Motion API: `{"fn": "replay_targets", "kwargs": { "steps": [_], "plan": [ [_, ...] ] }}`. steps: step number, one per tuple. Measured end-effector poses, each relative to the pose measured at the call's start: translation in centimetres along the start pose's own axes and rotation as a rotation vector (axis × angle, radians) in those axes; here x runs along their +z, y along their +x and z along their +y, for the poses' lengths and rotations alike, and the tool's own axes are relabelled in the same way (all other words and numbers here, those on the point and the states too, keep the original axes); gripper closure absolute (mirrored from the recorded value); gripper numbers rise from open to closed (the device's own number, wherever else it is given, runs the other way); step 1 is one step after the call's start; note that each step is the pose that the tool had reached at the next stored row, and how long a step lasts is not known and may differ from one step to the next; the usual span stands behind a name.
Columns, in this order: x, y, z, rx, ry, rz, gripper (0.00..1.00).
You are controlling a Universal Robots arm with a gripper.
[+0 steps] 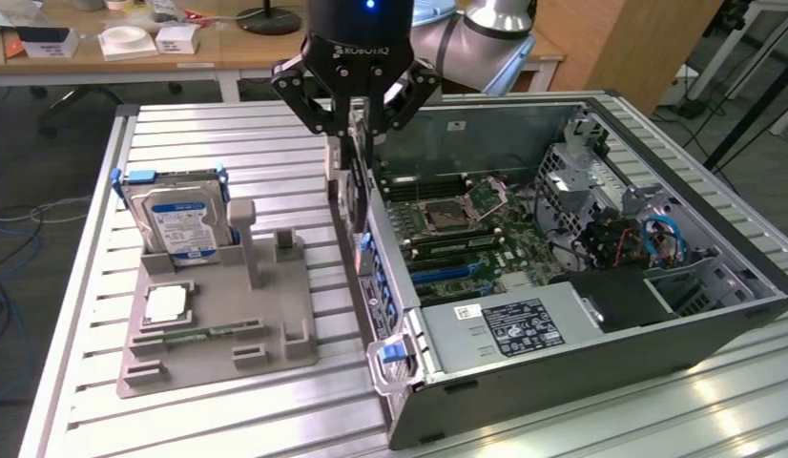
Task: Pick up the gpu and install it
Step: 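Pick up the gpu and move the gpu toward the slot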
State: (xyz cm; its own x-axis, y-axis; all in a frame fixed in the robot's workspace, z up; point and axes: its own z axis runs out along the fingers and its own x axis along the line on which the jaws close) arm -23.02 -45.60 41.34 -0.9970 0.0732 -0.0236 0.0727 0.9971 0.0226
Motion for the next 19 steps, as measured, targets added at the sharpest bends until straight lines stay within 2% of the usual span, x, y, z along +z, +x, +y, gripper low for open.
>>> {"fn": "replay_targets", "kwargs": {
  "steps": [10, 19],
  "plan": [
    [0.02, -0.6, 0.05, 0.0, 0.0, 0.0, 0.74],
    [0.08, -2.5, 0.2, 0.0, 0.0, 0.0, 0.74]
  ]
}}
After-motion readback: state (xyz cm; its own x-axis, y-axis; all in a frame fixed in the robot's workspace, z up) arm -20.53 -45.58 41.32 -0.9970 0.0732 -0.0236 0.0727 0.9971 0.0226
